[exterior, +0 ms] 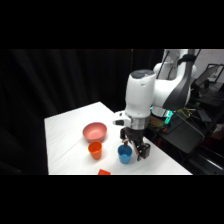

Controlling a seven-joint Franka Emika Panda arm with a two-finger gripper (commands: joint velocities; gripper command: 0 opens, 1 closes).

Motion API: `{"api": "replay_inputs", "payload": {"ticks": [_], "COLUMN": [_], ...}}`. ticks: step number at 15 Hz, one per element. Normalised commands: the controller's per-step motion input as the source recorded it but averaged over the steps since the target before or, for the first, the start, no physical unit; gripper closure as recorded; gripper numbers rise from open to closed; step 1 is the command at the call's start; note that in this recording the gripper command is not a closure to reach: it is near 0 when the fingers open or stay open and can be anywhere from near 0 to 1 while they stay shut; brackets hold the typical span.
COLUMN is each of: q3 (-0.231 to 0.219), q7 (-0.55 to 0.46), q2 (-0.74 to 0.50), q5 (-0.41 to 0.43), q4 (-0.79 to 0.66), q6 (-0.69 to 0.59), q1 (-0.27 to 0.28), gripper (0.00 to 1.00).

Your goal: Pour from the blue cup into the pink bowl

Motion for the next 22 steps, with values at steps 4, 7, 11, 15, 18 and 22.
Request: {"api": "replay_inputs", "payload": {"ticks": [4,7,11,15,18,22], "q3": [-0.184,-0.207,-0.202,-0.201,-0.179,-0.087], "q7": [0.17,0.15,0.17,0.23,0.23,0.1], "q2": [0.32,0.26,0.08,-0.03,-0.09,-0.37], "q5": [-0.164,-0.155,-0.156,-0.216,-0.214,-0.17], "q4": [0.19,0.23,0.15,0.07,0.04,-0.06], "q6": [0.13,0.07,0.02,-0.02,-0.15,-0.52], "q1": [0.183,0.173,0.179,0.201,0.181,0.038], "gripper": [0.0,0.0,1.0,0.91,0.05,0.05]}}
